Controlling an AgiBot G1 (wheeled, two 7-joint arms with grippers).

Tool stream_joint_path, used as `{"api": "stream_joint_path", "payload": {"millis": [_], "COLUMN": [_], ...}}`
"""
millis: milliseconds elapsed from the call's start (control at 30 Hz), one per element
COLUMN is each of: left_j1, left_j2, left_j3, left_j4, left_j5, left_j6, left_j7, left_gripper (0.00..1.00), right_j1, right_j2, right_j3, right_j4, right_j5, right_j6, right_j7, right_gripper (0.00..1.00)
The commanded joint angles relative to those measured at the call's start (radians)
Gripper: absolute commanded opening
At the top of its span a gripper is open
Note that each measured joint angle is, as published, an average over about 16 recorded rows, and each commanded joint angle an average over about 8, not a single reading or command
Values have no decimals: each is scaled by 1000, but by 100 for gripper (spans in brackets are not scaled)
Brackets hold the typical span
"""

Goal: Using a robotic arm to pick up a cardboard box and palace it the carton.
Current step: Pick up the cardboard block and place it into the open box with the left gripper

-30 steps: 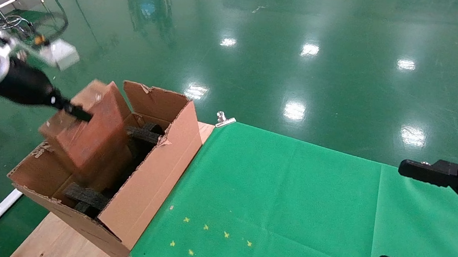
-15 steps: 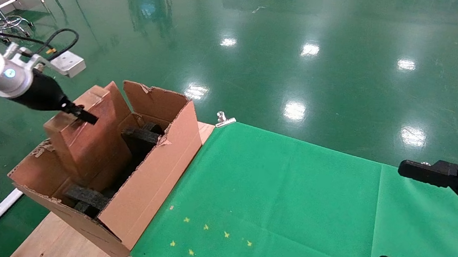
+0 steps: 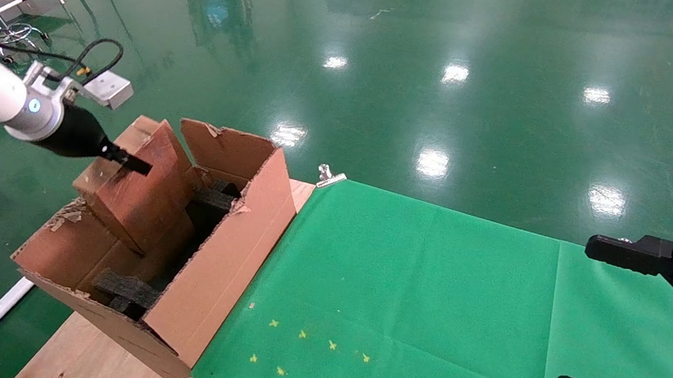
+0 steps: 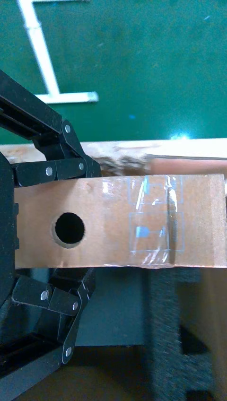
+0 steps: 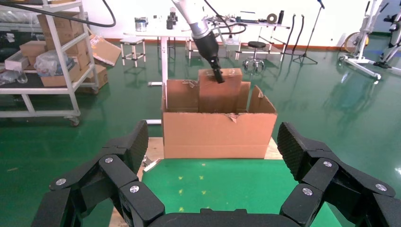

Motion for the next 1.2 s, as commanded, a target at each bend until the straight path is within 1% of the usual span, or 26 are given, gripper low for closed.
{"api": "stream_joint_path", "payload": {"millis": [33, 267, 567, 967, 1167, 1200], "left_j1": [-1, -20, -16, 49, 87, 94], "left_j2": [0, -10, -10, 9, 19, 21], "left_j3": [0, 0, 9, 19, 14, 13], "left_j4": [21, 59, 85, 101, 99, 98], "left_j5": [-1, -1, 12, 27, 20, 19], "left_j6": [11, 37, 38, 39, -5, -17], "left_j7": [6, 5, -10, -26, -39, -42], "left_gripper": [0, 0, 0, 0, 0, 2], "right_j1": [0, 0, 0, 0, 0, 0], "right_j2": [0, 0, 0, 0, 0, 0], "right_j3": [0, 0, 0, -1, -1, -1], "right_j4": [0, 0, 0, 0, 0, 0], "right_j5": [0, 0, 0, 1, 1, 1], "right_j6": [0, 0, 0, 0, 0, 0], "right_j7": [0, 0, 0, 0, 0, 0], "right_gripper": [100, 100, 100, 100, 100, 100]}}
